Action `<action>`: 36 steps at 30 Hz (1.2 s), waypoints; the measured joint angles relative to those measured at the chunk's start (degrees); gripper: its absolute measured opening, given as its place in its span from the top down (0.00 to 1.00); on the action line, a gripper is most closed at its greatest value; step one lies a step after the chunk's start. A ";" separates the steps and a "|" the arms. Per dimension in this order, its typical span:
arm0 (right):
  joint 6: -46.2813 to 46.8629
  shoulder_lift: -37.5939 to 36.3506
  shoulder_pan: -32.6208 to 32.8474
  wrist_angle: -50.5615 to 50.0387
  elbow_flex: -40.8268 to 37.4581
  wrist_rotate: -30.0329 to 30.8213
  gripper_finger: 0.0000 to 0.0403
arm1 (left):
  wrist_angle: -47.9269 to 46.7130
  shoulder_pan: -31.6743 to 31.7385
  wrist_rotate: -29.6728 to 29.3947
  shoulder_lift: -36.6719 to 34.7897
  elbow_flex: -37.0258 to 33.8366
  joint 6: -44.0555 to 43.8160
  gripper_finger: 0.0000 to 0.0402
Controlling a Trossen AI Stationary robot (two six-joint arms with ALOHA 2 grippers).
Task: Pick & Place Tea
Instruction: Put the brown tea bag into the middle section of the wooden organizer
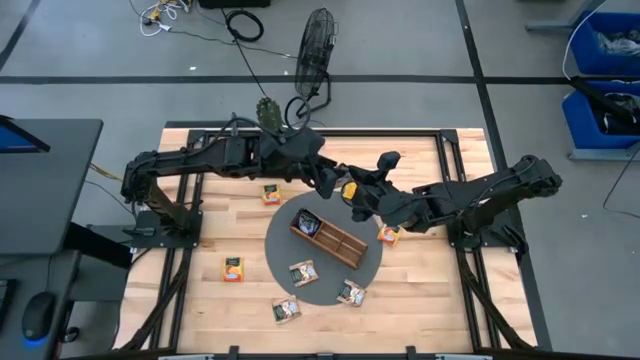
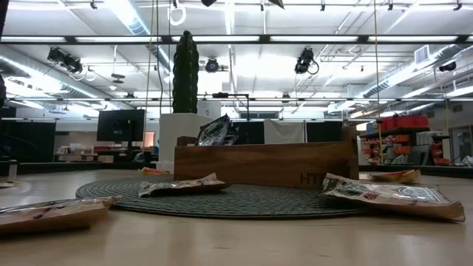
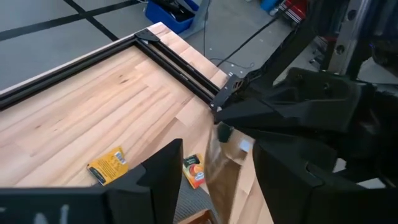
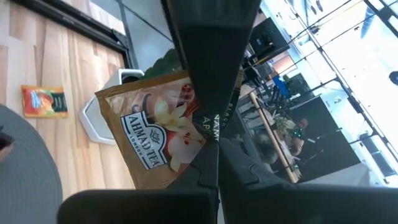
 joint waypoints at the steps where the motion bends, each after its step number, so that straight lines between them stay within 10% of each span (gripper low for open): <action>1: 0.02 0.00 0.00 0.56 0.00 0.00 1.00 | 0.00 0.11 0.00 0.00 0.00 0.18 0.52; 14: -0.02 0.00 -0.02 1.79 -0.02 -0.02 1.00 | 0.39 0.19 0.23 0.00 0.00 5.67 0.96; 26: 5.98 -7.28 1.30 1.16 1.99 0.19 0.78 | -1.20 0.13 0.36 -0.20 0.00 15.91 0.99; 36: 33.73 -16.26 -7.41 -9.87 10.38 -40.79 0.54 | 1.38 -0.16 5.68 -0.24 0.00 25.46 0.99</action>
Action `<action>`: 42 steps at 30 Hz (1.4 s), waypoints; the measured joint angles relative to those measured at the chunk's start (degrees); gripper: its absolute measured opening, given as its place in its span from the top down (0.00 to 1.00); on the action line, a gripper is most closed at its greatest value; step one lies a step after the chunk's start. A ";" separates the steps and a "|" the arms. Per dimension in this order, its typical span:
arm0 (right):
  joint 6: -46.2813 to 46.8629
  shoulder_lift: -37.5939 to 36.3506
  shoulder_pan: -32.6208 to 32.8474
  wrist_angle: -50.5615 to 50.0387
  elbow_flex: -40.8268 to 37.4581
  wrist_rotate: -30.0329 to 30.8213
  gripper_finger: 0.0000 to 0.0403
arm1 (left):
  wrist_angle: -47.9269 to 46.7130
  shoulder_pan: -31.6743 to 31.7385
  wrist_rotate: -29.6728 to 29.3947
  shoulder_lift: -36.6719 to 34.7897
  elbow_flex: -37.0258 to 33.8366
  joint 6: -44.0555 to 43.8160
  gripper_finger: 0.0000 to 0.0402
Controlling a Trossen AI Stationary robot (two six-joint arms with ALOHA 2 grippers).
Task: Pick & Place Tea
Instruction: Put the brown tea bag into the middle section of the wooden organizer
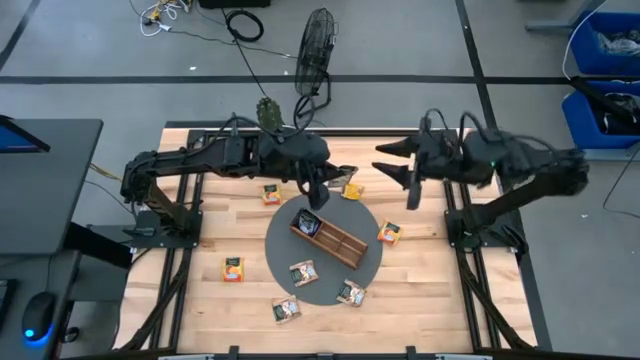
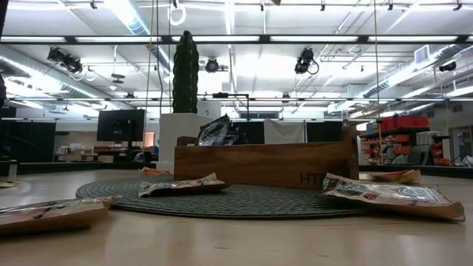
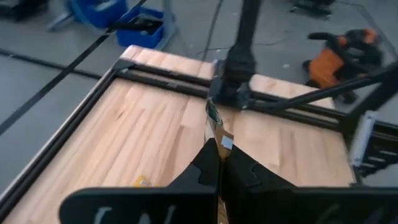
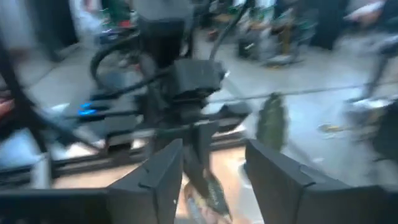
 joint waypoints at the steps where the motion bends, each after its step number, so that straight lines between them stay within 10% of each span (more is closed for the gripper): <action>1: 0.89 0.15 -1.20 -2.10 0.74 -3.23 0.52 | 0.89 0.00 1.22 -0.02 0.00 1.17 0.99; 16: 4.97 9.16 -10.64 -9.06 2.45 -27.99 0.55 | 3.86 0.02 7.42 0.00 0.00 10.11 0.99; 42: 2.99 9.53 -10.69 -11.69 2.45 -28.18 0.88 | 1.16 0.00 7.52 0.04 0.00 10.09 0.99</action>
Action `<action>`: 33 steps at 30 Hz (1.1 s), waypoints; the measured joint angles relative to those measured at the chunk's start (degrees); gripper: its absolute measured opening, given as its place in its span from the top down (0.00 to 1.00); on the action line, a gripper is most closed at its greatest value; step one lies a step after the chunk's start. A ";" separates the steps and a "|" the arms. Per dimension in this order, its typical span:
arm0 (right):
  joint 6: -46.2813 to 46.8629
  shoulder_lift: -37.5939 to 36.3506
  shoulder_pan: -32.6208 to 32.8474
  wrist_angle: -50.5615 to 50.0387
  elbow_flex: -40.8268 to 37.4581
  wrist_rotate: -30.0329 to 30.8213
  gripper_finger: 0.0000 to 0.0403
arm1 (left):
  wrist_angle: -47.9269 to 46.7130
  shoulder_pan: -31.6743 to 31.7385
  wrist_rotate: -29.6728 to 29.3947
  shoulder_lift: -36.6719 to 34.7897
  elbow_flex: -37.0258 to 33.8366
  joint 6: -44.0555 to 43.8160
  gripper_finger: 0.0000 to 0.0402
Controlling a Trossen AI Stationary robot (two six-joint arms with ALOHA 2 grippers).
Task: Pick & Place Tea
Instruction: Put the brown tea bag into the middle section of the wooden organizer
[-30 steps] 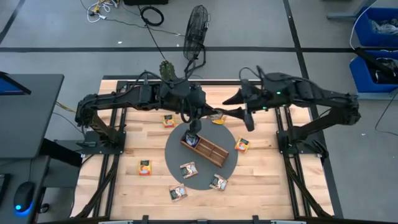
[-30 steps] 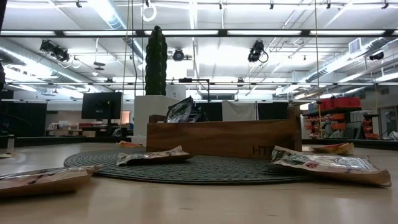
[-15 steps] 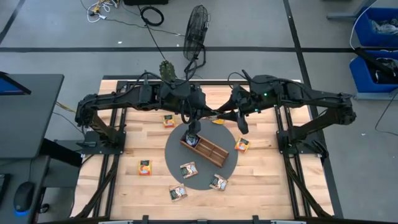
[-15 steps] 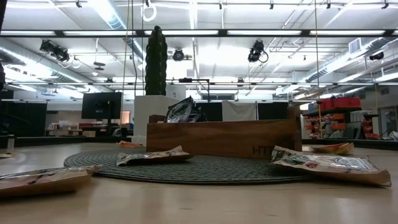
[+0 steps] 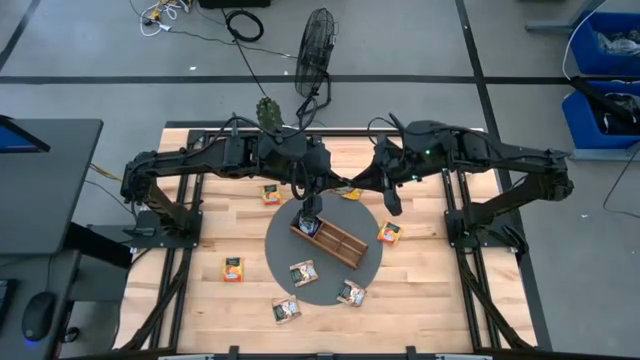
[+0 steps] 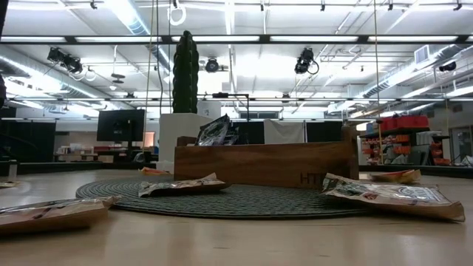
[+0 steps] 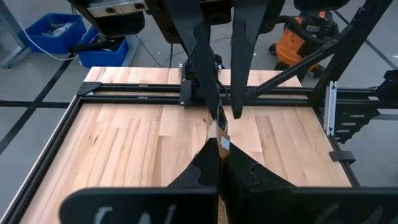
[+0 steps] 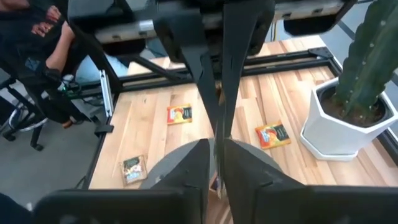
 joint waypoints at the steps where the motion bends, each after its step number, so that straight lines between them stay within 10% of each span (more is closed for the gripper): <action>1: 0.00 0.00 0.00 -0.51 0.00 0.01 0.87 | 0.00 0.00 -0.02 0.00 0.00 -0.02 0.99; 10: 0.88 -0.02 -0.62 -0.93 0.00 0.97 0.77 | 0.04 0.04 -0.20 0.00 0.00 -0.39 0.99; 16: -2.38 -0.02 -0.66 -1.16 0.00 1.03 0.97 | 0.04 0.02 -0.16 0.00 0.00 -0.46 0.99; 33: 0.06 -3.44 -1.55 -3.23 0.00 13.28 1.00 | -7.23 -0.03 -6.11 -0.99 0.03 -2.63 0.85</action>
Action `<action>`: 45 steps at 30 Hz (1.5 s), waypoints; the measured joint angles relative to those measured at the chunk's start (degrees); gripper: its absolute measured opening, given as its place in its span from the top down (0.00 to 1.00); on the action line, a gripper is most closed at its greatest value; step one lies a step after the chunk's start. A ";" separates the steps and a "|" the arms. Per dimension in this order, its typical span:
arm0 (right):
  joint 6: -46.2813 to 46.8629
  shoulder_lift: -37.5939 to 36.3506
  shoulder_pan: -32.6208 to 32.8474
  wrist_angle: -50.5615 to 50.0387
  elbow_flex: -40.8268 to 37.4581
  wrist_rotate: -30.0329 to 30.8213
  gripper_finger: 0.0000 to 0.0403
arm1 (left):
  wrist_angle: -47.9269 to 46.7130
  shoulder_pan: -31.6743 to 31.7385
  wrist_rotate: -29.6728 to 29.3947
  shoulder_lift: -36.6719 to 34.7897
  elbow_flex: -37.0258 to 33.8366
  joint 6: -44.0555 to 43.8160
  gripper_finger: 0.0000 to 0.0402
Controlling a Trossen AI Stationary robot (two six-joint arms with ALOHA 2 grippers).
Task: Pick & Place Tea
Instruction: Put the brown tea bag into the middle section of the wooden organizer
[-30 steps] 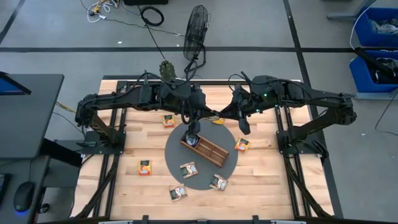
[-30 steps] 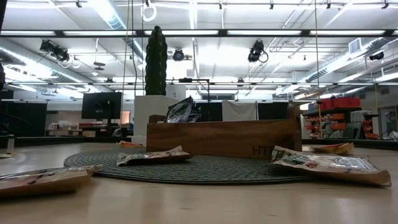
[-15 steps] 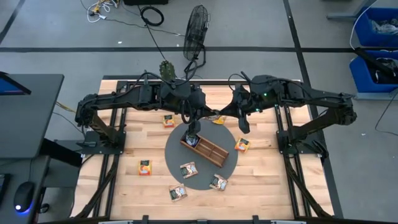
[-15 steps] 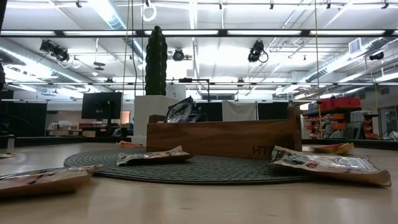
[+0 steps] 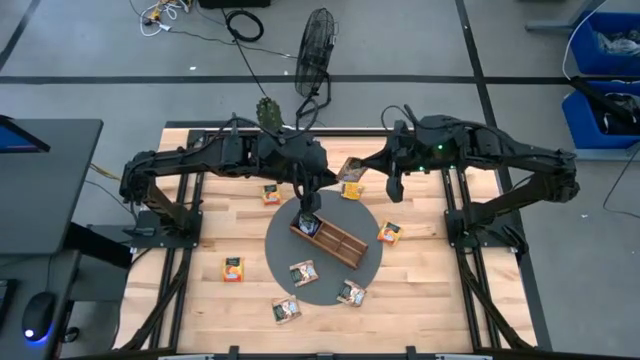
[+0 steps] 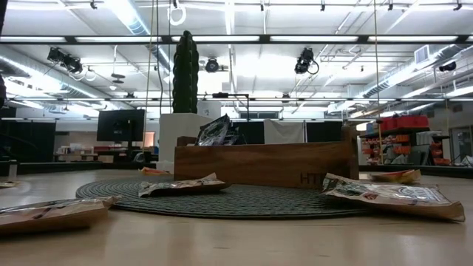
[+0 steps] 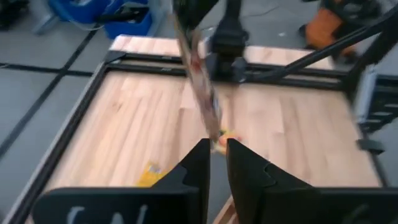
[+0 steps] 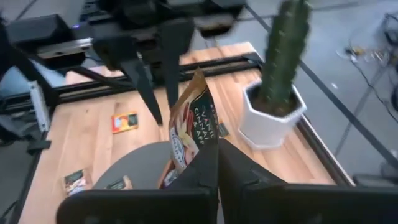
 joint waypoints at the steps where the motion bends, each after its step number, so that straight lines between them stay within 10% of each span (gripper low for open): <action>1: 1.51 -0.21 0.00 -0.54 0.00 0.43 1.00 | -1.34 0.03 -1.52 -0.38 -0.05 0.03 0.84; 18: 34.69 3.05 11.31 17.82 -24.41 10.20 1.00 | -6.94 0.13 -31.31 -7.22 0.04 -0.39 0.82; 45: 31.21 25.57 13.58 20.21 -22.95 10.41 1.00 | -12.06 0.46 -32.01 -7.38 0.02 -0.43 0.82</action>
